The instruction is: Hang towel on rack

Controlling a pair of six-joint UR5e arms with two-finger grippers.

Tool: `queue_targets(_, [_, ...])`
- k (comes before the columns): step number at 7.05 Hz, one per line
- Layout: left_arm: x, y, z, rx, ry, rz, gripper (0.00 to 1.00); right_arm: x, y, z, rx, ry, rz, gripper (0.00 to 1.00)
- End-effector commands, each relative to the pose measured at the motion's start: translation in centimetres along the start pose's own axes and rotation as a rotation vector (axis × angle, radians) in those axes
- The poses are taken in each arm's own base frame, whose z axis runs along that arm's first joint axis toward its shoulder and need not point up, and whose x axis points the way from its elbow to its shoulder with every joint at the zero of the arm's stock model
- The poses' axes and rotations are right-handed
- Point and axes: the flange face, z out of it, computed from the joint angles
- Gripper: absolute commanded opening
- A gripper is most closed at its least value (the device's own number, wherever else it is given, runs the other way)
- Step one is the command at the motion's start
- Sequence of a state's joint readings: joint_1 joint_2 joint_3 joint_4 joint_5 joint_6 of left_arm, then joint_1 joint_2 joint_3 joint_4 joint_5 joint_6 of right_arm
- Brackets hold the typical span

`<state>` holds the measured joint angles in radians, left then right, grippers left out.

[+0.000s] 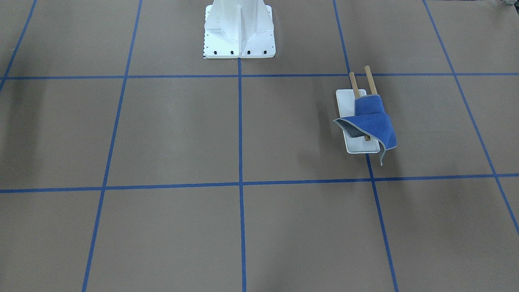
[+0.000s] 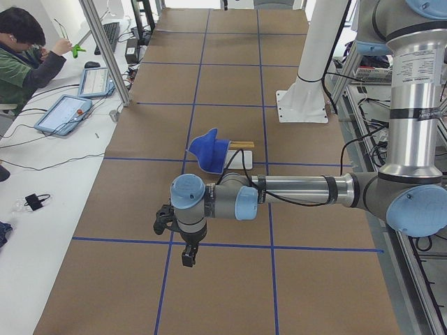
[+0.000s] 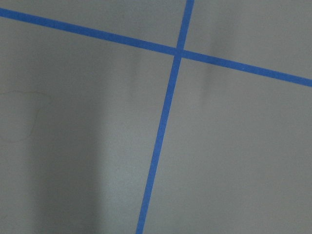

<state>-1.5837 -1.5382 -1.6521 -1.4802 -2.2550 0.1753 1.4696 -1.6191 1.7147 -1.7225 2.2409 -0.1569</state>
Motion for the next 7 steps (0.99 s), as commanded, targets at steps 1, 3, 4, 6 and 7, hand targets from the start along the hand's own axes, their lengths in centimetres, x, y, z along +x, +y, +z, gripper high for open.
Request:
queue_targets(1, [1.9, 0.5, -2.1, -0.011, 0.003, -0.003, 0.99, 1.8, -0.3, 2.2, 0.035, 0.005, -0.028, 1.0])
queue_targets(3, [2.8, 0.2, -3.1, 0.014, -0.001, 0.023, 0.99, 2.2, -0.4, 2.7, 0.061, 0.009, -0.047, 1.0])
queue_targets(4, [2.8, 0.3, -3.0, 0.014, -0.001, 0.025, 0.99, 2.2, -0.4, 2.7, 0.063, 0.008, -0.048, 1.0])
queue_targets(6, [2.7, 0.3, -3.0, 0.012, -0.001, 0.025, 0.99, 1.4, -1.2, 1.5, 0.088, 0.007, -0.068, 1.0])
queue_targets(7, [2.7, 0.3, -3.0, 0.012, -0.001, 0.025, 0.99, 1.5, -1.1, 1.5, 0.089, 0.006, -0.067, 1.0])
